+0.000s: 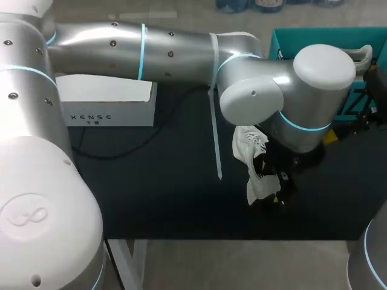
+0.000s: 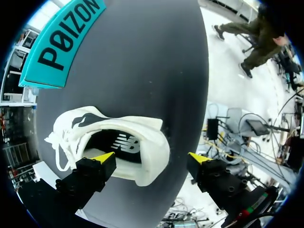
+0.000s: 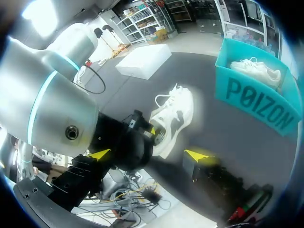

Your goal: Take the shoe out of the shoebox, open the shoe tongue, remove and reinsert the insole, then place the shoe into the shoebox

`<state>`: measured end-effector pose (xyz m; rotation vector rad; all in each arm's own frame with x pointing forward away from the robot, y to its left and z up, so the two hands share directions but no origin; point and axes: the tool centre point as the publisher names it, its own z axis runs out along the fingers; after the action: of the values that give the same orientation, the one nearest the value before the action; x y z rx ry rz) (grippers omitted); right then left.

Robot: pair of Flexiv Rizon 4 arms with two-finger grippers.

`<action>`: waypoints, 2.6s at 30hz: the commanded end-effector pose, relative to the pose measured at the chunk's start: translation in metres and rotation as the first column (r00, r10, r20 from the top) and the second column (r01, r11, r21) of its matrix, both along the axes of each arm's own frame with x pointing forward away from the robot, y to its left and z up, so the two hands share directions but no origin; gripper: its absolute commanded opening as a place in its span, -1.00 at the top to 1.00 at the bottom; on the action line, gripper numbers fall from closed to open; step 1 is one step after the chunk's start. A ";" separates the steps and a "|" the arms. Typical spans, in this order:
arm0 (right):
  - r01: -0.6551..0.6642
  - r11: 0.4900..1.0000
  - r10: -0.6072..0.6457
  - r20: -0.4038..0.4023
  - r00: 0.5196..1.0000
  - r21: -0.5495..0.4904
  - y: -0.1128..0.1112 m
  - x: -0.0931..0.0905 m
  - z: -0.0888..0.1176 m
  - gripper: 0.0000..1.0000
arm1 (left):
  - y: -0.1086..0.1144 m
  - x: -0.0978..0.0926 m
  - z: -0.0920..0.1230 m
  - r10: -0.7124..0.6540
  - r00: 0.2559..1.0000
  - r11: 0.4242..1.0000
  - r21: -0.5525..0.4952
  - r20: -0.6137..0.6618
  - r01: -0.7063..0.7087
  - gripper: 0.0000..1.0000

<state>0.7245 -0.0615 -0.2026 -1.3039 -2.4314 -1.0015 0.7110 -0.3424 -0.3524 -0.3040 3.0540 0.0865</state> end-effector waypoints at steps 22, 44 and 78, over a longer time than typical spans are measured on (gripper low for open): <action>0.003 1.000 -0.003 0.002 1.000 -0.002 0.000 -0.001 -0.001 -1.00 | -0.001 0.004 -0.018 0.002 1.000 1.000 0.030 -0.014 -0.002 -1.00; 0.003 1.000 -0.003 0.002 1.000 -0.002 0.000 -0.001 -0.001 -1.00 | 0.003 0.002 -0.022 -0.005 1.000 0.999 0.031 -0.020 0.006 -0.33; 0.003 1.000 -0.003 0.002 1.000 -0.002 0.000 -0.001 -0.001 -1.00 | 0.008 -0.008 -0.016 -0.026 0.999 0.999 0.018 -0.033 0.026 0.22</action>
<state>0.7245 -0.0616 -0.2026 -1.3039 -2.4314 -1.0015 0.7060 -0.3382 -0.3725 -0.2652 3.0898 0.1269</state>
